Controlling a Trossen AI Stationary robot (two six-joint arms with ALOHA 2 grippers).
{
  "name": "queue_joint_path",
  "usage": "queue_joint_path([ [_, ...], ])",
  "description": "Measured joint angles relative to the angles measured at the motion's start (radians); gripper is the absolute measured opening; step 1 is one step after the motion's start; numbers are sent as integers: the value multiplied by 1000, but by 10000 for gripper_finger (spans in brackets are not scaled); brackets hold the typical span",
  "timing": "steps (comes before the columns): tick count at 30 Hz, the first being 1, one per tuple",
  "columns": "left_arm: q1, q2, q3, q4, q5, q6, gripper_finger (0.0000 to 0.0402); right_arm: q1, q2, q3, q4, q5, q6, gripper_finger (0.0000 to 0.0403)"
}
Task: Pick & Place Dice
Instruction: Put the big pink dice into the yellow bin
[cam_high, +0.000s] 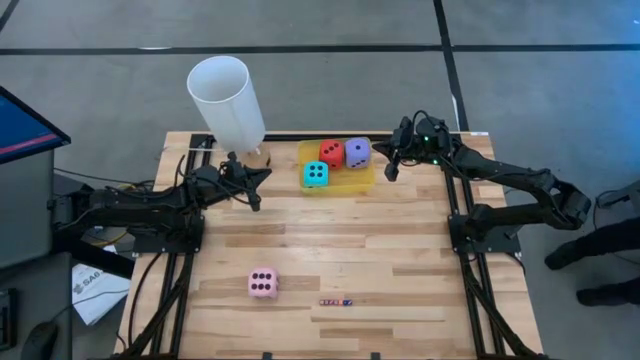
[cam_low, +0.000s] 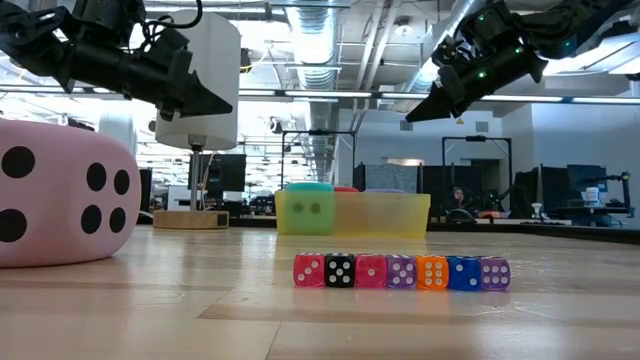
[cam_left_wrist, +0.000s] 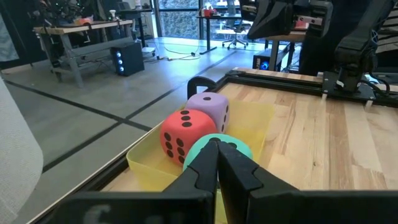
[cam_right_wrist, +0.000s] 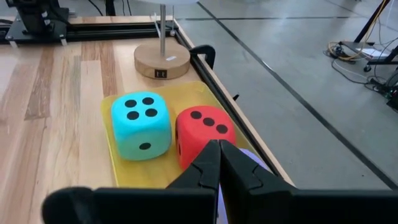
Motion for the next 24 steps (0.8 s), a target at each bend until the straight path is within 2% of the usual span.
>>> queue_joint_path([
  [19,0,0,0,21,0,-3,2,27,0,0,1,0,0,0],
  [24,0,0,0,54,0,-77,2,27,0,0,-1,0,0,0],
])
